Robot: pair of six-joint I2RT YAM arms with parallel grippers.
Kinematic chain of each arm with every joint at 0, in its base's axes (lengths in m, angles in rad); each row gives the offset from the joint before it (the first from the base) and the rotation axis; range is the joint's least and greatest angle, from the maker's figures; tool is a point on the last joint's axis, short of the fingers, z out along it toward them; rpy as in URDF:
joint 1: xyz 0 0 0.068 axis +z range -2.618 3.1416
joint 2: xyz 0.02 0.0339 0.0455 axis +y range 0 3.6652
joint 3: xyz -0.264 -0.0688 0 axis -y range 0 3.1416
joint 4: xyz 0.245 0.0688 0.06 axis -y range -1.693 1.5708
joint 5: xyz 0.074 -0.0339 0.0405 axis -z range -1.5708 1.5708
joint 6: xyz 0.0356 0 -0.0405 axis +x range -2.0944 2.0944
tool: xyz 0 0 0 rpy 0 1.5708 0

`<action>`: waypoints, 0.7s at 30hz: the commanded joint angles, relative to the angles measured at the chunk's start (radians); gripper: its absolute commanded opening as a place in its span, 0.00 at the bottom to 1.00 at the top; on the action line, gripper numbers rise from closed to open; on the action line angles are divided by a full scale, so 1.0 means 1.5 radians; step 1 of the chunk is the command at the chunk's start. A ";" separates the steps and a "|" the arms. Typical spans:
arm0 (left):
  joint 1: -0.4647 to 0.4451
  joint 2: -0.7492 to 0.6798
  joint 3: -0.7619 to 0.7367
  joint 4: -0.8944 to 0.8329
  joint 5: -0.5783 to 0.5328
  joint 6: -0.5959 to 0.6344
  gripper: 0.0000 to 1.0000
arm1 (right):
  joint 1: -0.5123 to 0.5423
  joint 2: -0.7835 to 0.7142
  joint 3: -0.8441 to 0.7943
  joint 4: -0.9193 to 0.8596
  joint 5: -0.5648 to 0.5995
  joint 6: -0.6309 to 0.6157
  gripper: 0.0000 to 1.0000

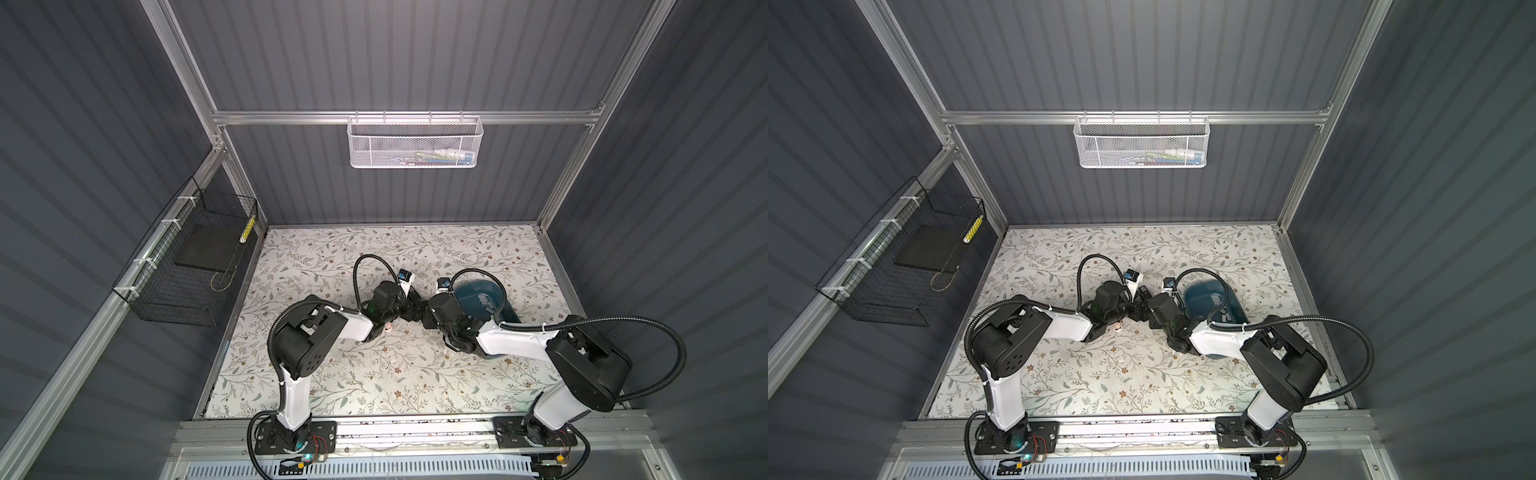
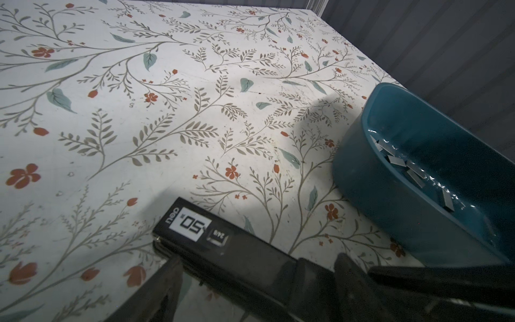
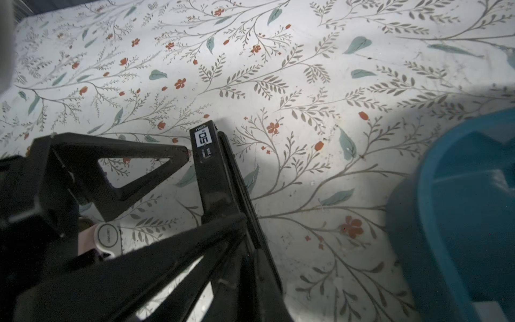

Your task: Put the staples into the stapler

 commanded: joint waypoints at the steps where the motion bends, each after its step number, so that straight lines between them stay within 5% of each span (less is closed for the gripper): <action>1: -0.005 -0.004 -0.033 -0.026 -0.010 0.026 0.85 | 0.024 0.046 -0.066 -0.005 0.007 0.026 0.12; 21: -0.006 0.025 -0.038 -0.014 -0.018 0.039 0.84 | 0.057 0.164 -0.113 0.100 0.055 0.078 0.13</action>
